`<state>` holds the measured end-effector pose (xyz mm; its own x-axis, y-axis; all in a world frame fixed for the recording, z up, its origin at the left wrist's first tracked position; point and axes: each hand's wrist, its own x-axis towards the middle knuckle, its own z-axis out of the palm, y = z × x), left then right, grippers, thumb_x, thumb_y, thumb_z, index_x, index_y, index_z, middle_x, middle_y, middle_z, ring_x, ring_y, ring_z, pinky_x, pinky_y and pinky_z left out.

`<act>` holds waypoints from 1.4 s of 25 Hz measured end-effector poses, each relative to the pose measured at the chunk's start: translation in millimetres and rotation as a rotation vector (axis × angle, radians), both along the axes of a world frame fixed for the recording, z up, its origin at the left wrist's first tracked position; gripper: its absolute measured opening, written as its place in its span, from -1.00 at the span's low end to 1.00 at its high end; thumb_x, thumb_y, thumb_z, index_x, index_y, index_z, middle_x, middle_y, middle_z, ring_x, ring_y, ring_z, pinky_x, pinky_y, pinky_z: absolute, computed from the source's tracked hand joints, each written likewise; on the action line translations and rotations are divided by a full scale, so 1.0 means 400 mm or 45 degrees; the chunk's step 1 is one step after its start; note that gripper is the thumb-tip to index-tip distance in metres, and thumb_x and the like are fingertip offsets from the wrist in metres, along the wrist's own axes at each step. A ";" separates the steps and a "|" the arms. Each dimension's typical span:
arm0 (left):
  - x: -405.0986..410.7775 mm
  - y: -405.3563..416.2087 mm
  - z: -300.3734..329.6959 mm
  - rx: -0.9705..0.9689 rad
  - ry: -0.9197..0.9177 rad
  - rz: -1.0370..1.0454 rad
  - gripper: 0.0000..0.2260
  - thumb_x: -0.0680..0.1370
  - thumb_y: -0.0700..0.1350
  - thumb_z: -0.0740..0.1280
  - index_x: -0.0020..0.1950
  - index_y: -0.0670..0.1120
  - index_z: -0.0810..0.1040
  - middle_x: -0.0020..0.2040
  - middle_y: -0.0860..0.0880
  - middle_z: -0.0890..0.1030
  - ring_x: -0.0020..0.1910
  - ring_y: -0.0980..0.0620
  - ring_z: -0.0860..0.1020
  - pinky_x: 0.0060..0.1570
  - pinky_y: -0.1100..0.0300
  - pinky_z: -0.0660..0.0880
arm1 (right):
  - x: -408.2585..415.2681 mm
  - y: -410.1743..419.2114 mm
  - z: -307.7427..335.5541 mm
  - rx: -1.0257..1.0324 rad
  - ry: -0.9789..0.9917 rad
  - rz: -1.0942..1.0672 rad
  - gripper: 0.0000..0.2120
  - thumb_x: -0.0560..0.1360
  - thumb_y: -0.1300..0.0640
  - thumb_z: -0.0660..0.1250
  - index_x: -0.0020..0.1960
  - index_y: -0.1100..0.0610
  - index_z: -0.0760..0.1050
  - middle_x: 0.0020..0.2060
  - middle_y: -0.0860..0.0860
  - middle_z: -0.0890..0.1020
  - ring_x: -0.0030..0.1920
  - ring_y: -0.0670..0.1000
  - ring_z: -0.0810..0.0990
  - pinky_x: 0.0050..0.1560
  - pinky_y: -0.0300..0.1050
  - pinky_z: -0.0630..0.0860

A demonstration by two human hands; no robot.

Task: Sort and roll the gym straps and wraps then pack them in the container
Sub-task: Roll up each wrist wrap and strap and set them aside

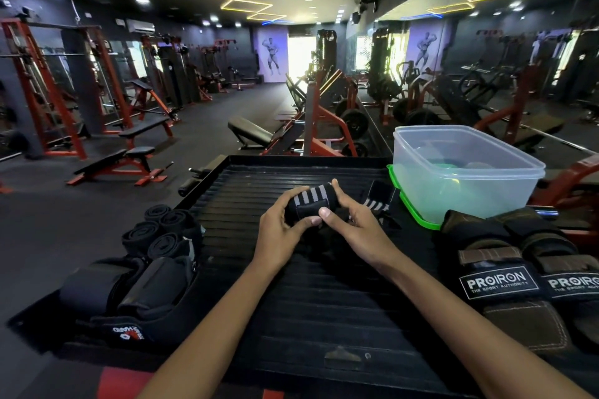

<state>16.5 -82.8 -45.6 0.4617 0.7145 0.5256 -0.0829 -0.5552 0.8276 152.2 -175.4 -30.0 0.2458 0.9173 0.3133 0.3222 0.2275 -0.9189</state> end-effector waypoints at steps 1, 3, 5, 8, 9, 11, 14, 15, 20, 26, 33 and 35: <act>0.002 -0.001 0.000 -0.010 0.003 -0.006 -0.56 0.42 -0.26 0.49 0.27 -0.06 0.53 0.10 0.07 0.62 0.06 0.21 0.59 0.04 0.39 0.48 | 0.002 -0.001 0.002 -0.013 -0.005 0.001 -0.41 0.57 0.10 0.30 0.53 0.07 0.16 0.25 -0.39 0.40 0.27 -0.43 0.34 0.41 -0.26 0.24; 0.007 -0.005 0.003 -0.040 -0.002 -0.025 -0.58 0.40 -0.25 0.51 0.22 -0.04 0.54 0.08 0.09 0.63 0.05 0.22 0.60 0.03 0.40 0.47 | 0.008 -0.001 0.007 0.003 0.014 -0.028 -0.46 0.56 0.17 0.32 0.49 0.05 0.23 0.19 -0.35 0.47 0.22 -0.39 0.42 0.37 -0.24 0.31; 0.012 -0.011 0.008 -0.075 -0.023 -0.048 -0.60 0.38 -0.21 0.53 0.17 -0.01 0.55 0.04 0.11 0.65 0.05 0.20 0.61 0.04 0.36 0.49 | 0.020 0.002 0.008 0.057 0.050 -0.086 -0.52 0.54 0.24 0.34 0.42 0.05 0.34 0.20 -0.09 0.59 0.19 -0.16 0.55 0.29 -0.14 0.44; 0.013 -0.016 0.014 -0.094 -0.028 -0.073 -0.63 0.38 -0.17 0.53 0.13 0.06 0.56 0.01 0.13 0.67 0.06 0.17 0.62 0.06 0.31 0.49 | 0.030 0.000 0.014 0.069 0.123 -0.118 -0.62 0.50 0.29 0.38 0.30 0.15 0.46 0.10 0.09 0.64 -0.05 -0.15 0.61 -0.04 -0.27 0.52; 0.011 -0.017 0.014 -0.095 -0.023 -0.084 -0.63 0.39 -0.17 0.53 0.13 0.08 0.55 0.02 0.14 0.67 0.07 0.17 0.61 0.08 0.29 0.49 | 0.032 -0.002 0.015 0.059 0.169 -0.118 -0.65 0.48 0.30 0.40 0.26 0.18 0.49 0.08 0.12 0.65 -0.08 -0.13 0.61 -0.10 -0.29 0.52; 0.009 -0.017 0.015 -0.075 0.006 -0.102 -0.61 0.40 -0.17 0.53 0.17 0.08 0.54 0.06 0.14 0.66 0.10 0.15 0.60 0.13 0.23 0.50 | 0.038 -0.004 0.017 0.046 0.255 -0.123 -0.70 0.45 0.30 0.43 0.18 0.21 0.53 0.03 0.16 0.67 -0.07 -0.02 0.63 -0.14 -0.25 0.55; 0.005 -0.016 0.018 -0.075 0.067 -0.080 -0.65 0.42 -0.10 0.52 0.18 0.02 0.57 0.04 0.09 0.66 0.07 0.16 0.61 0.12 0.20 0.50 | 0.044 -0.004 0.015 0.030 0.297 -0.130 -0.75 0.44 0.24 0.45 0.11 0.20 0.56 -0.07 0.13 0.70 -0.10 0.01 0.66 -0.12 -0.18 0.54; 0.003 -0.018 0.018 -0.080 0.071 -0.057 -0.68 0.42 -0.06 0.52 0.14 -0.01 0.58 0.01 0.07 0.67 0.03 0.16 0.62 0.09 0.19 0.51 | 0.042 -0.004 0.015 0.028 0.289 -0.122 -0.75 0.45 0.21 0.45 0.12 0.20 0.56 -0.09 0.11 0.70 -0.12 0.00 0.66 -0.11 -0.15 0.54; -0.003 -0.024 0.026 -0.141 0.035 -0.053 -0.79 0.46 -0.01 0.48 0.05 -0.04 0.63 -0.04 0.05 0.70 -0.01 0.12 0.64 0.05 0.19 0.53 | 0.044 -0.007 0.016 0.019 0.256 0.012 -0.57 0.49 0.26 0.40 0.32 0.04 0.47 0.07 0.02 0.66 0.04 0.02 0.64 0.03 -0.06 0.56; 0.003 -0.032 0.016 -0.174 0.255 -0.094 -0.71 0.57 0.02 0.32 0.19 -0.12 0.42 0.04 0.08 0.61 -0.06 0.38 0.54 -0.07 0.47 0.42 | 0.035 -0.010 0.007 -0.091 0.081 0.050 -0.40 0.53 0.32 0.32 0.51 0.13 0.20 0.16 -0.05 0.60 0.08 -0.18 0.59 -0.05 -0.34 0.52; -0.004 -0.022 0.009 -0.201 0.329 -0.125 -0.75 0.60 0.01 0.25 0.17 -0.07 0.27 0.04 0.12 0.52 -0.06 0.43 0.50 -0.04 0.48 0.41 | 0.025 0.000 -0.009 -0.189 -0.022 0.129 -0.32 0.57 0.26 0.29 0.56 0.11 0.00 0.12 -0.41 0.47 0.16 -0.43 0.46 0.19 -0.44 0.38; -0.005 -0.021 0.007 -0.227 0.324 -0.163 -0.73 0.60 0.00 0.25 0.20 -0.08 0.27 0.06 0.11 0.53 -0.03 0.40 0.51 0.00 0.46 0.42 | 0.027 0.002 -0.012 -0.180 -0.019 0.139 -0.31 0.57 0.24 0.29 0.56 0.10 -0.02 0.11 -0.48 0.40 0.14 -0.51 0.40 0.20 -0.47 0.35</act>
